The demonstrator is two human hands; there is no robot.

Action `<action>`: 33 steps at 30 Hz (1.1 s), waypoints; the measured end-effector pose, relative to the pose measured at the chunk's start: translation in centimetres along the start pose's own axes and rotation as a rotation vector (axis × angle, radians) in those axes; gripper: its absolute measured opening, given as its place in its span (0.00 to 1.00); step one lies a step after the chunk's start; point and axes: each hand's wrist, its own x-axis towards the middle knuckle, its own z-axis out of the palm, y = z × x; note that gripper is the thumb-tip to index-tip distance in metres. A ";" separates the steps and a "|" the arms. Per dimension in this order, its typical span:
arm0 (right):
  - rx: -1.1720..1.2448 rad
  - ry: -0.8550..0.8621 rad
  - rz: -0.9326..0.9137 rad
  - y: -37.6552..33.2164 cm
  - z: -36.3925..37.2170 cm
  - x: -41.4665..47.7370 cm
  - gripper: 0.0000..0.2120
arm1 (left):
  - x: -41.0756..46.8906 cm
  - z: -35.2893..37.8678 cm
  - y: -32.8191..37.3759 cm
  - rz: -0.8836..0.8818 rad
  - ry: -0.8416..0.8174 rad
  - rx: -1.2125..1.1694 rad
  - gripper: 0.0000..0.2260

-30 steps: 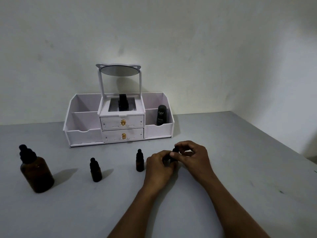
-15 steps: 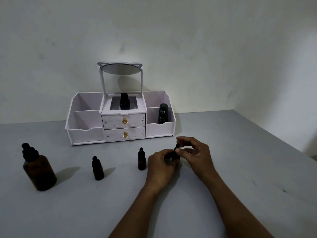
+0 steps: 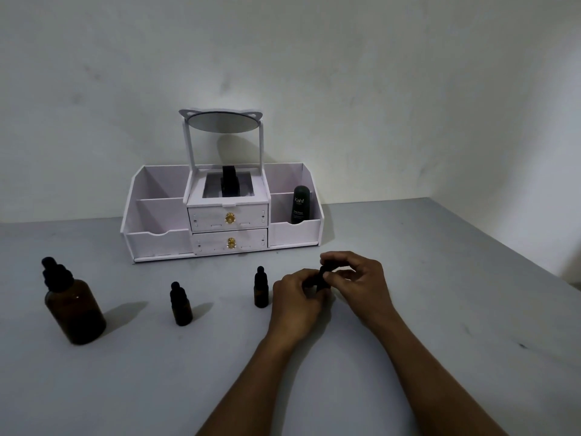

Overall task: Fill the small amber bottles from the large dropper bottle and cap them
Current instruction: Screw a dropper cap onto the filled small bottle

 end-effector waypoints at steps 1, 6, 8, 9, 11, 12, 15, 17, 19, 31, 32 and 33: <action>-0.004 0.005 0.001 0.0 0.0 0.0 0.15 | 0.0 0.0 0.0 0.007 0.004 0.009 0.13; 0.036 0.014 -0.009 0.2 -0.1 -0.1 0.15 | 0.1 0.0 -0.1 0.017 0.004 0.023 0.13; 0.033 -0.005 -0.003 0.1 -0.1 -0.1 0.16 | 0.0 0.0 -0.2 0.017 -0.003 0.008 0.13; 0.020 -0.008 0.006 0.0 -0.1 -0.1 0.15 | 0.0 0.0 -0.2 0.018 -0.005 0.005 0.13; 0.002 -0.003 0.026 0.0 -0.1 0.0 0.14 | 0.0 0.0 -0.3 0.027 -0.005 0.020 0.13; 0.000 0.002 0.033 0.0 -0.1 0.0 0.14 | 0.1 0.1 -0.3 0.032 -0.003 0.026 0.13; -0.011 0.022 0.030 -0.1 0.0 0.0 0.13 | 0.1 0.2 -0.4 0.036 0.016 0.034 0.12; -0.030 0.038 0.021 -0.2 0.2 0.0 0.11 | 0.2 0.3 -0.5 0.035 0.030 0.040 0.12; -0.039 0.061 0.017 -0.1 0.3 -0.1 0.10 | 0.2 0.4 -0.6 0.030 0.040 0.051 0.11; 0.003 0.080 -0.007 0.3 0.4 -1.0 0.18 | -0.6 0.2 0.0 -0.047 -0.027 0.010 0.18; -0.004 0.095 -0.014 0.3 0.2 -1.1 0.19 | -0.9 0.1 0.3 -0.082 -0.036 -0.007 0.21; -0.017 0.110 -0.031 0.2 0.1 -1.1 0.19 | -1.4 -0.3 0.7 -0.128 -0.034 -0.029 0.24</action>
